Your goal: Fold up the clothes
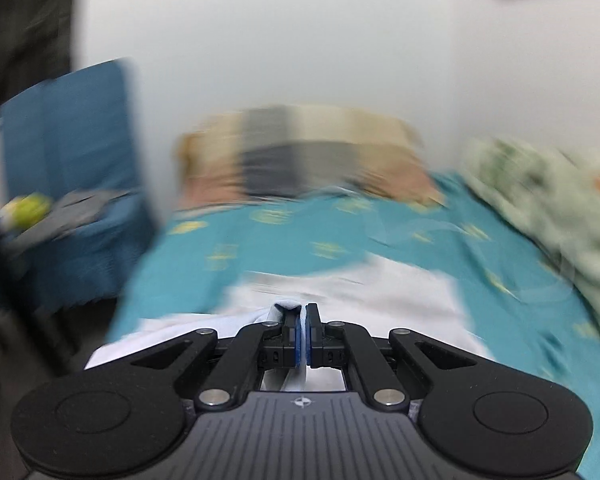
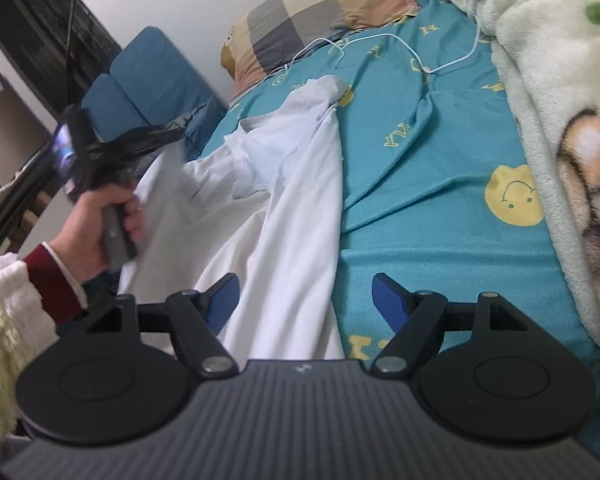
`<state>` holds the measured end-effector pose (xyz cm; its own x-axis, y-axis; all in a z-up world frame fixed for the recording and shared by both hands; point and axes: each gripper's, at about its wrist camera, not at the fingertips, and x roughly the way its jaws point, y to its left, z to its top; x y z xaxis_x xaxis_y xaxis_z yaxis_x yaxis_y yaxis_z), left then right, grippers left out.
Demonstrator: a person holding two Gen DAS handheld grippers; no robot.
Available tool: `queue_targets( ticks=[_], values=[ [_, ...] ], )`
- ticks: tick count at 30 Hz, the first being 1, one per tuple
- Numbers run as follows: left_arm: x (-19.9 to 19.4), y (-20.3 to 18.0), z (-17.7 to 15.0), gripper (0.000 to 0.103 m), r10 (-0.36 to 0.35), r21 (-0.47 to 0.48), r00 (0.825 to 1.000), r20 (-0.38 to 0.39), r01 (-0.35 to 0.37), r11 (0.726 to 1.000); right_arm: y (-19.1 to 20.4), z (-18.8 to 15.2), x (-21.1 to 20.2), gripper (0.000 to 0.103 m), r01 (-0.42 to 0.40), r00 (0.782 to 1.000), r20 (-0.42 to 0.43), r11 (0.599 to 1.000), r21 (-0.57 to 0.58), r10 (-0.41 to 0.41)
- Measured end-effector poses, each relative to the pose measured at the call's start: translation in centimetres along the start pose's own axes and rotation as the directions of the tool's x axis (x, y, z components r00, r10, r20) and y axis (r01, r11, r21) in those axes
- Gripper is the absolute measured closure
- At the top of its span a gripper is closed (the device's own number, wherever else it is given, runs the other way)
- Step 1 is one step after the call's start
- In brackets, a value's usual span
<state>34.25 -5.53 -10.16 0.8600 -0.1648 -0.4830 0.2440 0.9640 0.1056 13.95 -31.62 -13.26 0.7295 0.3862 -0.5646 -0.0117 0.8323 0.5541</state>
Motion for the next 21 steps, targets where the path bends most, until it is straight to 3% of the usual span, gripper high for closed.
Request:
queue_targets(
  ticks=[3, 6, 7, 10, 15, 21],
  values=[
    [2.3, -5.0, -1.9, 0.097, -0.05, 0.05, 0.994, -0.098, 0.056, 0.997, -0.6, 0.1, 0.1, 0.027, 0.004, 1.0, 0.003, 1.0, 0.017, -0.004],
    [3.5, -7.5, -3.6, 0.075, -0.066, 0.079, 0.986, -0.152, 0.079, 0.994, -1.2, 0.2, 0.3, 0.027, 0.002, 1.0, 0.0, 0.999, 0.034, -0.002],
    [3.6, -7.9, -4.0, 0.064, -0.069, 0.082, 0.984, -0.165, 0.083, 0.993, -1.4, 0.3, 0.4, 0.027, 0.001, 1.0, 0.002, 0.999, 0.038, -0.001],
    [2.4, -7.5, -4.5, 0.055, -0.089, 0.049, 0.977, -0.192, 0.1, 0.994, -1.5, 0.4, 0.5, 0.027, -0.004, 1.0, 0.01, 0.999, 0.034, 0.003],
    [-3.5, -4.8, -4.4, 0.046, -0.118, -0.021, 0.973, -0.199, 0.116, 0.993, -0.8, 0.5, 0.3, 0.027, -0.009, 0.999, 0.039, 1.0, -0.009, 0.01],
    [-13.4, -2.9, -4.4, 0.044, -0.117, -0.104, 0.977, -0.181, 0.099, 0.99, 0.5, 0.5, -0.8, 0.027, -0.007, 0.996, 0.093, 0.997, -0.077, 0.014]
  ],
)
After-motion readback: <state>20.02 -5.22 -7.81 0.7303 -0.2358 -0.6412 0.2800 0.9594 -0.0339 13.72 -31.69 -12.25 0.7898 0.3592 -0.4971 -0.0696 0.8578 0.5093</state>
